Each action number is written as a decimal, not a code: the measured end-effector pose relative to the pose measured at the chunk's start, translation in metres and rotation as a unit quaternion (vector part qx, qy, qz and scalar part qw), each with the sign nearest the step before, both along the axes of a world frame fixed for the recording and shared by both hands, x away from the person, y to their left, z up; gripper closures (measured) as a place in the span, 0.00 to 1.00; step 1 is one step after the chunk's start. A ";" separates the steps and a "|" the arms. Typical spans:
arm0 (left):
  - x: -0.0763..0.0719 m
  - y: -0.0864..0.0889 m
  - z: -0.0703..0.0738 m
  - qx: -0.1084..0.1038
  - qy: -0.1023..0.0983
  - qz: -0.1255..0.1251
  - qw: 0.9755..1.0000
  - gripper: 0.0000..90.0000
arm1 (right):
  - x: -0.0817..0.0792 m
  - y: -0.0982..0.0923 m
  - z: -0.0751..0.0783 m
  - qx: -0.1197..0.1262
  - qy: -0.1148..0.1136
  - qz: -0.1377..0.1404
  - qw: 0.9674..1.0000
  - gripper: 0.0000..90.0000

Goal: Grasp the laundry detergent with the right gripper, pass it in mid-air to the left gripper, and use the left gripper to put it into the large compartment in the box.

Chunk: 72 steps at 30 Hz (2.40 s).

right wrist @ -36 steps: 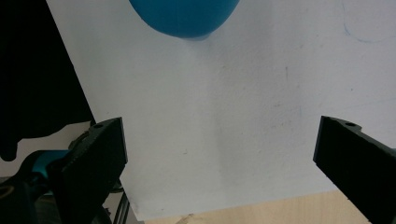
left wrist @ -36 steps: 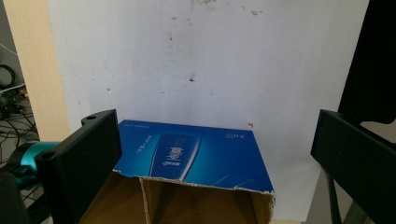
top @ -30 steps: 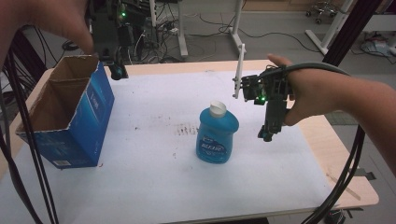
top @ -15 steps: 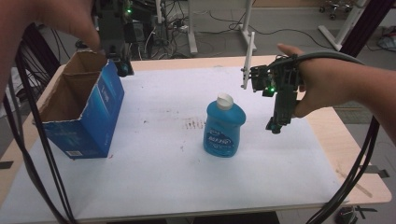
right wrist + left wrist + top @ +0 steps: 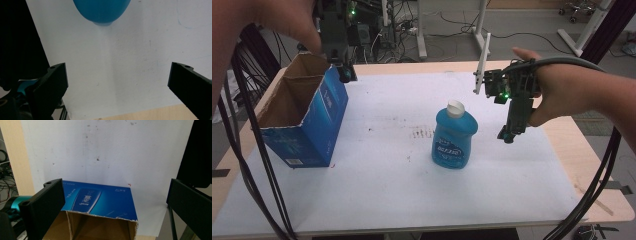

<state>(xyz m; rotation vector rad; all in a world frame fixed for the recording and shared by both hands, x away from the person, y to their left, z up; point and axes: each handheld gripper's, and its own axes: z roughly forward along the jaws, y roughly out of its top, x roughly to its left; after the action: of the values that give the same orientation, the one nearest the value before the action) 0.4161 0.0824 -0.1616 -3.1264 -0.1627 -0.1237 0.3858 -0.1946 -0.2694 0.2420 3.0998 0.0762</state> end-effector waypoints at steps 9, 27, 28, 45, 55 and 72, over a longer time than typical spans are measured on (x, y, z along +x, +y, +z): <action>0.005 0.004 -0.005 -0.001 -0.001 0.005 1.000 0.02 | 0.000 -0.010 -0.007 0.031 0.003 -0.002 0.999 0.02; 0.010 0.006 -0.009 -0.002 0.003 0.005 1.000 0.02 | -0.011 -0.042 -0.049 0.187 0.004 -0.065 0.980 0.02; 0.010 0.006 -0.009 -0.002 0.003 0.005 1.000 0.02 | -0.011 -0.042 -0.049 0.187 0.004 -0.065 0.980 0.02; 0.006 0.008 -0.008 -0.002 0.004 0.006 1.000 0.02 | -0.012 -0.041 -0.100 0.276 0.002 -0.107 0.955 0.01; 0.006 0.010 -0.008 0.000 0.003 0.007 1.000 0.02 | -0.008 -0.034 -0.116 0.322 0.001 -0.118 0.939 0.01; 0.005 0.012 -0.008 0.001 0.004 0.009 1.000 0.02 | -0.011 -0.021 -0.138 0.395 0.003 -0.118 0.911 0.01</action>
<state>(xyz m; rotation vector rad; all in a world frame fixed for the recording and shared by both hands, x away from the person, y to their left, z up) 0.4214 0.0949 -0.1700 -3.1219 -0.1899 -0.1119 0.3748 -0.2157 -0.4074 0.6172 2.8225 1.3145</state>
